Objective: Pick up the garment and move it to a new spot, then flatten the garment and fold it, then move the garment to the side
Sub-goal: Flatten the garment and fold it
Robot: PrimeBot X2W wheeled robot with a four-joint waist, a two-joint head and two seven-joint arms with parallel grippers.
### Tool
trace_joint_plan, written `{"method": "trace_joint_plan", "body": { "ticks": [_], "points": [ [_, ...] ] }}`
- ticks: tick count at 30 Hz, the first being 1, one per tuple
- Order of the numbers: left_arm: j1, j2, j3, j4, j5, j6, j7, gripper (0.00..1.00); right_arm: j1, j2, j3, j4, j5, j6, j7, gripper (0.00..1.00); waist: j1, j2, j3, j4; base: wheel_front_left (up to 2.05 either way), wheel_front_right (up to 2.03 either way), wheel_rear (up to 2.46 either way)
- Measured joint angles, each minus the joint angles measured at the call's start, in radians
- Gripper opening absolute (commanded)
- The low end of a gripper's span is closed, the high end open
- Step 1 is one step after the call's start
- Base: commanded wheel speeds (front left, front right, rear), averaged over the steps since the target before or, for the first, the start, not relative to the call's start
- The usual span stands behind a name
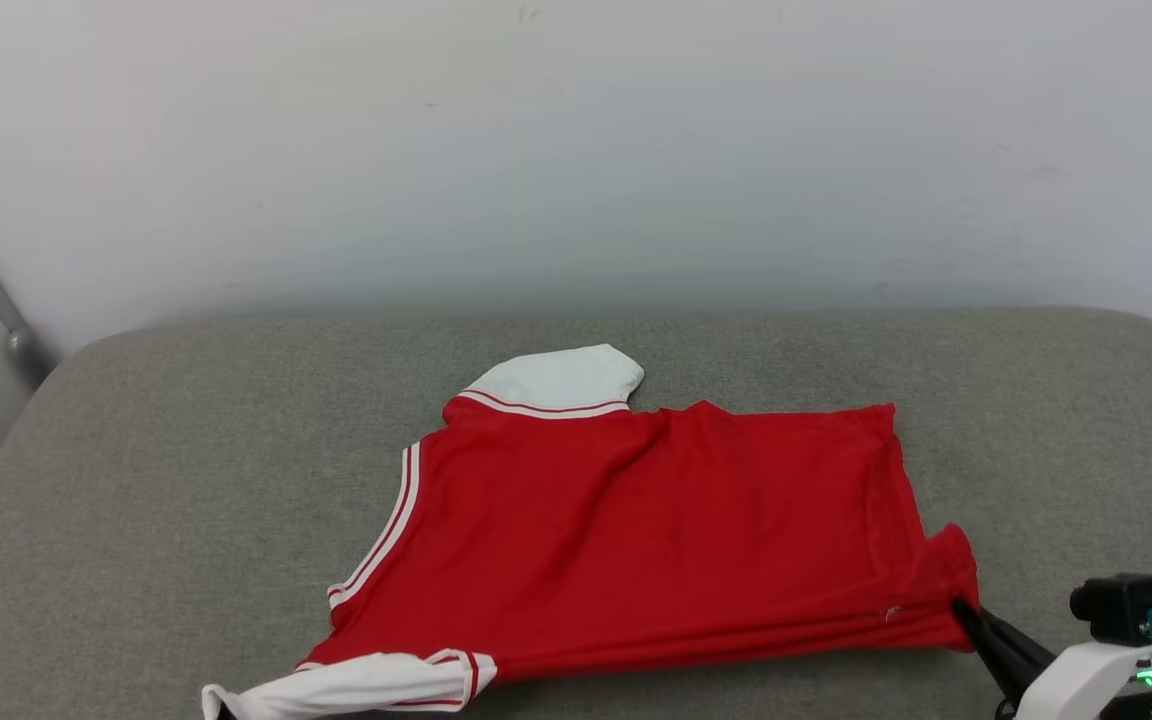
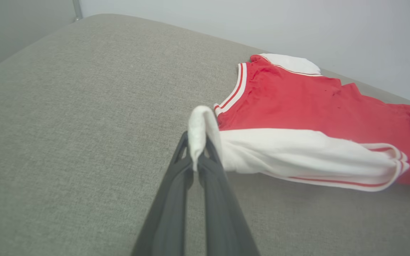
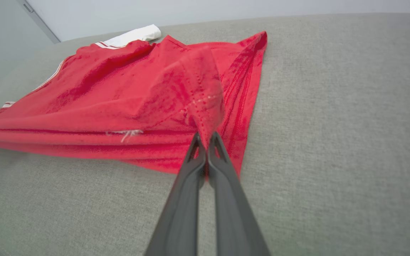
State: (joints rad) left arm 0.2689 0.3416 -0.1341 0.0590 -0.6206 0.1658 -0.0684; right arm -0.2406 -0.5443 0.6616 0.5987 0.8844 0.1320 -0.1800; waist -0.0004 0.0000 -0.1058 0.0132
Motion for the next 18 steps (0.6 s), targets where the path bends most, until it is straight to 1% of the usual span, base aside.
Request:
{"method": "trace_joint_plan", "body": {
  "ticks": [4, 8, 13, 18],
  "points": [
    [0.077, 0.009, 0.006, -0.113, 0.000, 0.039, 0.035, 0.00, 0.096, 0.011, -0.080, -0.056, -0.038, 0.000, 0.037, 0.00, 0.0001, 0.0000, -0.004, 0.004, 0.00, 0.00, 0.00],
    [0.074, 0.017, -0.004, -0.169, 0.000, 0.045, 0.064, 0.00, 0.159, 0.031, -0.167, -0.105, -0.095, 0.000, 0.090, 0.00, 0.0003, 0.0000, 0.002, 0.004, 0.00, 0.00, 0.00],
    [-0.017, 0.017, -0.036, -0.151, -0.002, 0.018, 0.091, 0.00, 0.186, 0.076, -0.259, -0.161, -0.178, -0.001, 0.165, 0.00, 0.0003, 0.0000, 0.020, -0.008, 0.00, 0.00, 0.00],
    [-0.158, 0.004, -0.067, -0.069, 0.001, -0.018, 0.094, 0.00, 0.183, 0.111, -0.332, -0.208, -0.252, -0.001, 0.237, 0.00, 0.0004, 0.0000, 0.052, -0.018, 0.00, 0.00, 0.00]
  ]
}}
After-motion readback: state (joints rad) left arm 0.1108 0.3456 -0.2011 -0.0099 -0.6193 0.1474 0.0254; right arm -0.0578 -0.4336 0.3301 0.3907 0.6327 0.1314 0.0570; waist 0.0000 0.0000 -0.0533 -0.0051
